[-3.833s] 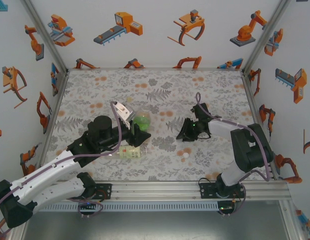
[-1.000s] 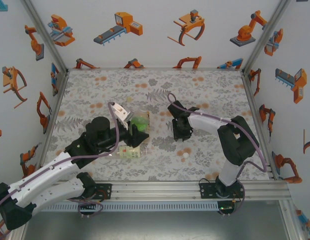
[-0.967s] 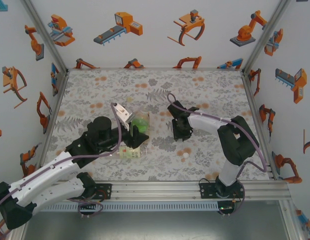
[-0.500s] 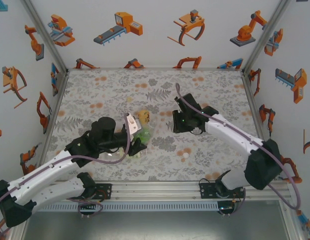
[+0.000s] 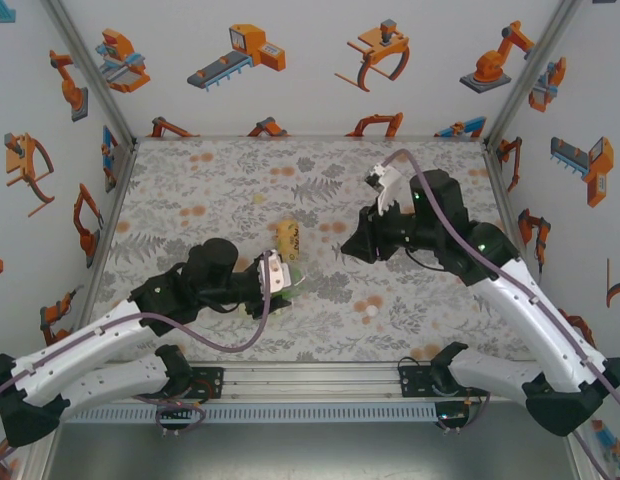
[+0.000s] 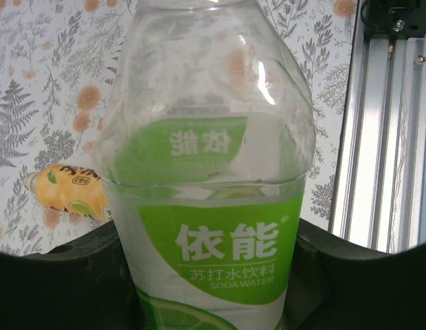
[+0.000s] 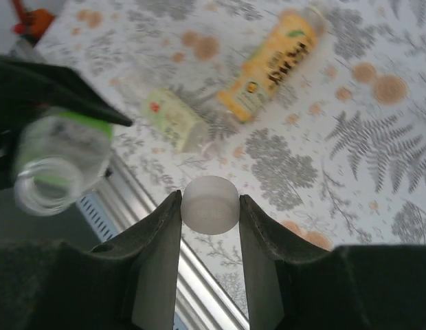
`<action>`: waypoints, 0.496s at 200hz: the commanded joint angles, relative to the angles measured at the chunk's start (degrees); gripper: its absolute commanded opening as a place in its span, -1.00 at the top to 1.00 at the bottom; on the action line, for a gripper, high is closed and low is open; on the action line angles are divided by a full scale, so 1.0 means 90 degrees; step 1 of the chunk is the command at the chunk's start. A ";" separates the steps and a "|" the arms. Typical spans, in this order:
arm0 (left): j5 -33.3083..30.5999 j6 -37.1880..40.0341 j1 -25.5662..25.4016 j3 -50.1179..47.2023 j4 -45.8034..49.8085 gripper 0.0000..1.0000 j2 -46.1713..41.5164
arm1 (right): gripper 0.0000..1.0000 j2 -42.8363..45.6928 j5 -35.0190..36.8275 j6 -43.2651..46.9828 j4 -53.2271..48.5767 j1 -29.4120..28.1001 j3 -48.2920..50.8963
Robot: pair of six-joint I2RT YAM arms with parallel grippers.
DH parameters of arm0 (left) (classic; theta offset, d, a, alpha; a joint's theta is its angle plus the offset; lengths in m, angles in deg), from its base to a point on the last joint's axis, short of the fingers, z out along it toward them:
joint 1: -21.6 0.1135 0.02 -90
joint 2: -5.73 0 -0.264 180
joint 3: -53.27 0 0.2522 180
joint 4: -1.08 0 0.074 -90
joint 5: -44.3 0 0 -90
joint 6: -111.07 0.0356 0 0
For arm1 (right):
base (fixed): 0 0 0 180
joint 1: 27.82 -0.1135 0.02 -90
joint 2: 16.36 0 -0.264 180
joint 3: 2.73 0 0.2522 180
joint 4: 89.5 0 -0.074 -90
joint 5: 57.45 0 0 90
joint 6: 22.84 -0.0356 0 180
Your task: Screw on the bottle caps
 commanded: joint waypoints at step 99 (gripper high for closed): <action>0.0551 -0.0095 -0.0049 0.0461 -0.0303 1.00 0.0302 | 0.83 0.0470 -0.2098 0.1668 0.0323 -0.0122 -0.0007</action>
